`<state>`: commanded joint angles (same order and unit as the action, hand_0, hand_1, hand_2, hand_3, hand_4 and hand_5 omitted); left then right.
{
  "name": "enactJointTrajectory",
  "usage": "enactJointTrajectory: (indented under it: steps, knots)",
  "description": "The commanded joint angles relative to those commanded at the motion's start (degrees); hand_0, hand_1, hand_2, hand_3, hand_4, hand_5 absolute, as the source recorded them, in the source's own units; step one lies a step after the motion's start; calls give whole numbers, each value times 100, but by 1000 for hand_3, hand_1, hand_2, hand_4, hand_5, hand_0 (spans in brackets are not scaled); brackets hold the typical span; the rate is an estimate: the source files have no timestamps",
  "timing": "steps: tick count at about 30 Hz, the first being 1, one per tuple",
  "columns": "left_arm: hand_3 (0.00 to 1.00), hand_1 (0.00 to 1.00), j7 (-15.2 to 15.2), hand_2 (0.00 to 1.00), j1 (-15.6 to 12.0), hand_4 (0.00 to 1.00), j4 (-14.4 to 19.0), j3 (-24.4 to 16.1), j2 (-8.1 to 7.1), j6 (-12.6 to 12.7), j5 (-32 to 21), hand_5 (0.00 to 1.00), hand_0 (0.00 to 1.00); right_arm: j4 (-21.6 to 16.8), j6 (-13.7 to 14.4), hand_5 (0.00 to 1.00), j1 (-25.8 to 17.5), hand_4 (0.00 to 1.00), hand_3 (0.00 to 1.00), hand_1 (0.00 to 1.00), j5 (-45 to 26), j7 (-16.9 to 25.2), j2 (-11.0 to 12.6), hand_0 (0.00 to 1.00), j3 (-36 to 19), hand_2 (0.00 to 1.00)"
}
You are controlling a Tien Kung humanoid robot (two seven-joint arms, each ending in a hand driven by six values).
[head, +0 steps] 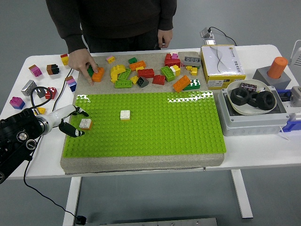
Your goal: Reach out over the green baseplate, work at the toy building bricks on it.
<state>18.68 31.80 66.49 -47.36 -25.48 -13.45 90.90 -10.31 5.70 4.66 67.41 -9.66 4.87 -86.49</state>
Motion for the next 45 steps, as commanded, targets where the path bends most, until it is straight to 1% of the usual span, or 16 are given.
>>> enactJointTrajectory:
  steps: [4,5,10,11,16,17,22,23,28,29,30,34,35,39,45]
  knots:
    - [738,952,-5,931,-10,744,-32,-21,35,17,2,2,996,0,1,769,-1,634,624,542,-5,-2,3,524,0,610]
    - [651,948,1,923,-11,563,-44,-27,44,15,2,2,994,0,1,766,-2,635,624,540,-8,-2,4,524,0,608]
    - [651,948,11,923,-18,563,-84,-46,74,3,-24,2,994,0,0,766,-4,635,624,540,-15,-8,5,524,6,608]
    - [597,945,12,919,-18,481,-89,-49,78,1,-29,2,993,0,-1,764,-4,634,624,539,-16,-9,5,523,8,609]
    - [597,945,20,919,-20,481,-108,-50,85,-9,-56,2,993,0,-2,764,-8,634,624,539,-17,-12,2,523,12,609]
    - [584,944,20,911,-22,450,-112,-47,86,-10,-60,2,990,0,-2,761,-9,632,624,538,-15,-11,2,521,10,608]
    - [584,944,2,911,-43,450,-125,-37,104,5,-71,2,990,0,1,761,-13,632,624,538,-5,-7,2,521,-1,608]
    - [559,942,-4,913,-47,483,-126,-38,108,11,-70,2,992,0,1,760,-14,631,624,538,-3,-6,2,521,-3,608]
    - [559,942,-43,913,-65,483,-118,-70,122,48,-57,2,992,0,1,760,-14,631,624,538,2,-8,1,521,-3,608]
    - [527,942,-48,914,-69,515,-109,-87,123,54,-50,2,991,0,1,759,-13,631,624,539,3,-8,1,521,-2,608]
    - [527,942,-52,914,-75,515,-97,-107,124,61,-40,2,991,0,1,759,-11,631,624,539,2,-7,2,521,-3,608]
    - [527,942,-50,914,-124,515,5,-270,163,81,30,2,991,0,3,759,-7,631,624,539,0,-6,6,521,-3,608]
    - [503,940,-48,911,-142,533,37,-333,188,83,49,2,990,0,4,758,-6,631,624,539,0,-6,7,520,-3,609]
    - [503,940,-57,911,-227,533,119,-639,357,91,113,2,990,0,3,758,-3,631,624,539,12,-7,15,520,-7,609]
    - [501,938,-41,905,-416,529,308,-1199,770,156,319,2,988,0,-1,758,4,631,623,538,44,-10,24,521,-17,608]
